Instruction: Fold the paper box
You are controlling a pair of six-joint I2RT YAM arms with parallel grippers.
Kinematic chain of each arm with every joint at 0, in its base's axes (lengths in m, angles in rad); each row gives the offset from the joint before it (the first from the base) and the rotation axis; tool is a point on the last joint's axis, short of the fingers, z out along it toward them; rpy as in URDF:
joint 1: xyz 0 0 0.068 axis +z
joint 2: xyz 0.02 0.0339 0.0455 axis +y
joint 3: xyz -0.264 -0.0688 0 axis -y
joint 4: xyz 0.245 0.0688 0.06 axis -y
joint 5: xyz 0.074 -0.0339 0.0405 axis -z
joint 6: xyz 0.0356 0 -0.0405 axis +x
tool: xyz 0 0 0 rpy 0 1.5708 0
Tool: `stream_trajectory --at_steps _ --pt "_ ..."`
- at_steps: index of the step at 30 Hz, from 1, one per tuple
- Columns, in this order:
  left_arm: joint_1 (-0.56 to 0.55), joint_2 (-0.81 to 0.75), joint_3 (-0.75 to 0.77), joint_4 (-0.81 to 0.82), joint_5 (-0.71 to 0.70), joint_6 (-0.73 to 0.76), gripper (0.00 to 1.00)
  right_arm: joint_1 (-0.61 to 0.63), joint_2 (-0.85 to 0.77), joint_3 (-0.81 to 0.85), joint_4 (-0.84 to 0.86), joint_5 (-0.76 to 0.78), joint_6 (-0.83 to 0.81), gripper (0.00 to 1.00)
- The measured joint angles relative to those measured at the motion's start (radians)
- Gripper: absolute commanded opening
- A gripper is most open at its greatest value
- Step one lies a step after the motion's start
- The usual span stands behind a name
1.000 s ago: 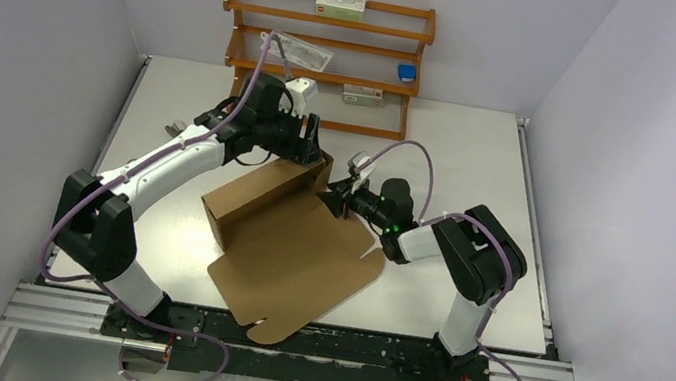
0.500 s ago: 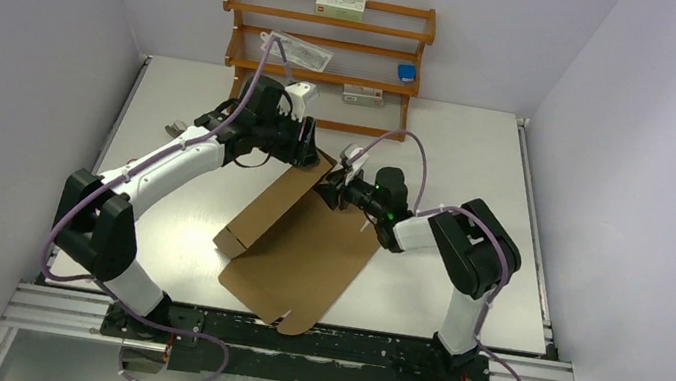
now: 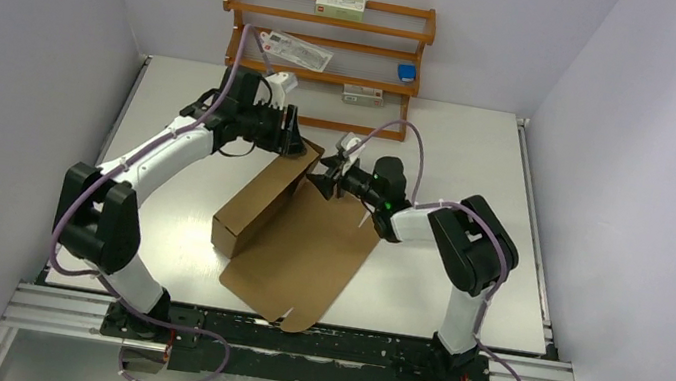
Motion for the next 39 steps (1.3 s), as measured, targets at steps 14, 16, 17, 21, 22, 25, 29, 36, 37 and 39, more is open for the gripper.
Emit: stream_trajectory --at_steps 14,16,17,21,22,25,29,36,37,39 --pt "0.07 0.056 0.0 0.042 0.164 -0.02 0.57 -0.006 0.075 0.111 -0.042 -0.088 -0.011 0.34" --pt "0.074 0.059 0.0 0.044 0.177 -0.023 0.57 -0.011 0.075 0.111 -0.042 -0.093 -0.003 0.3" --pt "0.076 0.06 0.0 0.047 0.185 -0.023 0.57 -0.011 0.075 0.111 -0.043 -0.094 0.002 0.29" --pt "0.081 0.062 0.0 0.05 0.212 -0.027 0.6 -0.011 0.072 0.096 -0.036 -0.1 0.02 0.26" --pt "0.081 0.063 0.0 0.05 0.22 -0.03 0.61 -0.01 0.068 0.088 -0.032 -0.1 0.025 0.25" --pt "0.085 0.064 0.0 0.05 0.249 -0.036 0.64 -0.008 0.044 0.059 -0.03 -0.094 0.042 0.24" --pt "0.097 0.064 0.0 0.048 0.277 -0.04 0.68 -0.005 -0.012 0.014 -0.038 -0.08 0.058 0.28" --pt "0.119 0.066 0.0 0.048 0.301 -0.042 0.71 0.002 -0.06 -0.011 -0.039 -0.06 0.064 0.41" --pt "0.122 0.066 0.0 0.048 0.306 -0.043 0.71 0.002 -0.06 -0.009 -0.044 -0.061 0.061 0.43" --pt "0.129 0.07 0.0 0.048 0.317 -0.047 0.71 0.003 -0.059 0.004 -0.053 -0.065 0.053 0.46"
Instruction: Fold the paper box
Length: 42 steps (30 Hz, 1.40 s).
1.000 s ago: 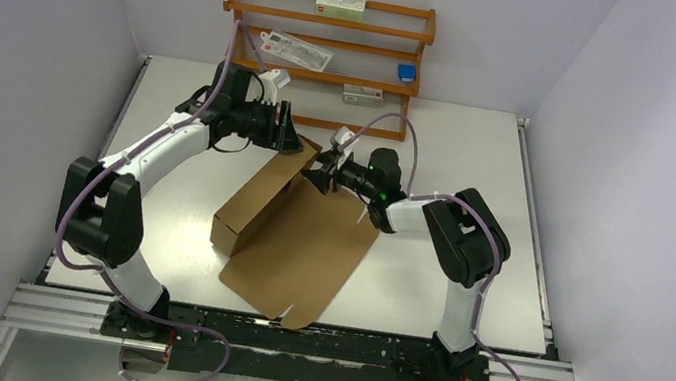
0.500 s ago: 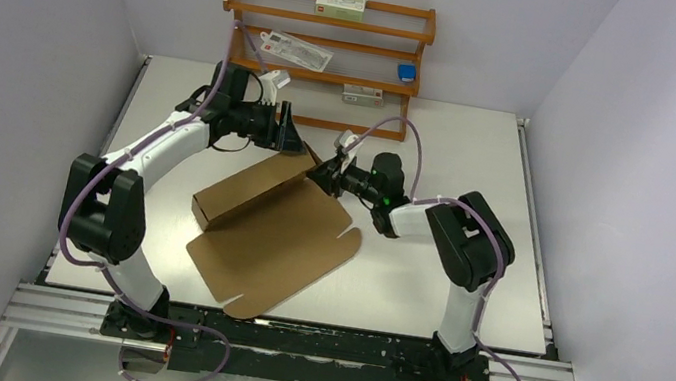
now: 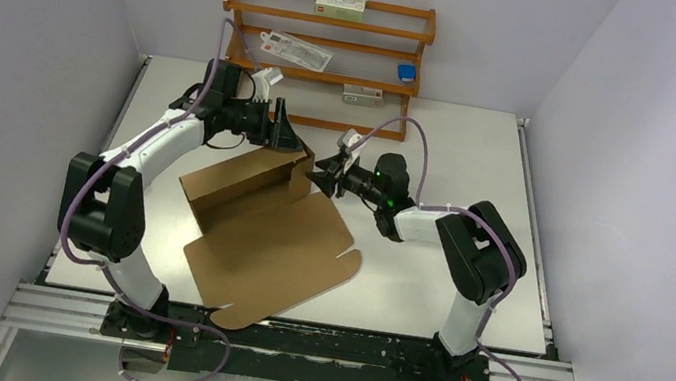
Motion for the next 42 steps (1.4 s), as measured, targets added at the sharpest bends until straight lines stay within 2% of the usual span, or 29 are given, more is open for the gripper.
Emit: stream_trajectory --at_steps 8,18,24,34,42 --pt "0.023 0.023 -0.012 0.024 0.048 -0.024 0.7 0.009 0.048 0.068 -0.034 -0.028 -0.029 0.5" --pt "0.025 0.034 -0.033 0.064 0.095 -0.055 0.69 0.042 0.092 0.116 -0.035 -0.042 -0.034 0.46" --pt "0.025 0.034 -0.039 0.077 0.105 -0.066 0.69 0.063 0.098 0.121 -0.028 0.046 -0.035 0.35" --pt "0.026 0.034 -0.052 0.113 0.115 -0.084 0.69 0.092 0.097 0.105 -0.018 0.212 -0.039 0.26" --pt "0.026 0.034 -0.064 0.13 0.142 -0.108 0.68 0.134 0.084 0.079 -0.011 0.418 -0.028 0.2"
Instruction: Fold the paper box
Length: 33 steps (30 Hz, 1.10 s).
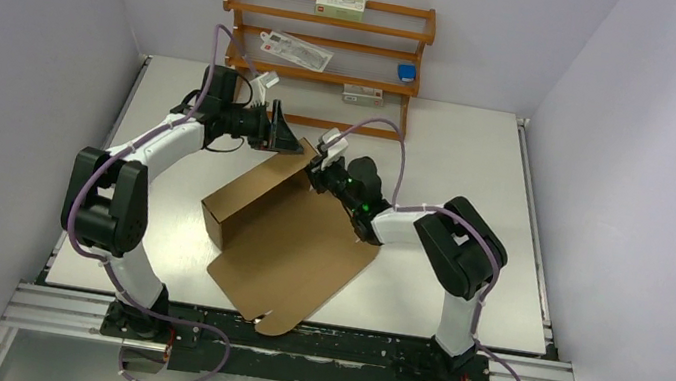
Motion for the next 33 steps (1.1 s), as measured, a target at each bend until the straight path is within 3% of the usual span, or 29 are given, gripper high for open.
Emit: stream_trajectory --at_steps 5,13,20,33 --pt "0.0 0.0 -0.002 0.005 0.002 -0.003 0.67 0.025 -0.002 0.0 -0.003 0.082 0.011 0.24" --pt "0.0 0.01 -0.003 0.015 0.003 -0.01 0.67 0.03 0.043 0.021 -0.012 0.094 0.016 0.27" --pt "-0.003 0.015 -0.006 0.02 0.012 -0.017 0.66 0.037 0.092 0.032 -0.002 0.115 0.028 0.2" --pt "-0.003 0.015 -0.015 0.057 0.022 -0.039 0.65 0.05 0.088 0.014 0.02 0.25 0.09 0.15"
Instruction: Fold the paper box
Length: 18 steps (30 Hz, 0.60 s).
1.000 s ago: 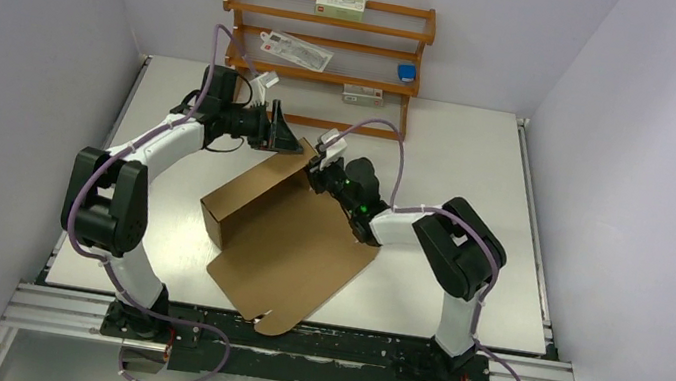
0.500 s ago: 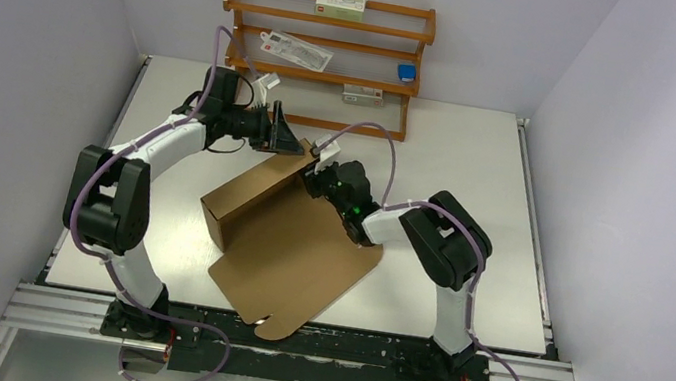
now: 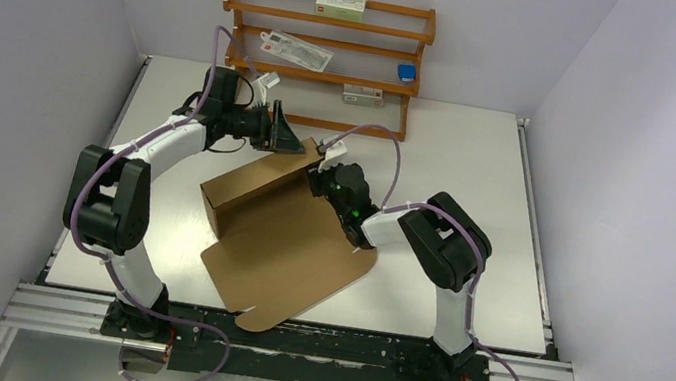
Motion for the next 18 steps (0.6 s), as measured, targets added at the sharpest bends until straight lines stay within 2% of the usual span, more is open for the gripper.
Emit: stream_trajectory --at_steps 18 --pt "-0.003 0.0 -0.019 0.068 -0.002 -0.016 0.56 0.012 -0.006 0.018 -0.055 0.175 0.138 0.14"
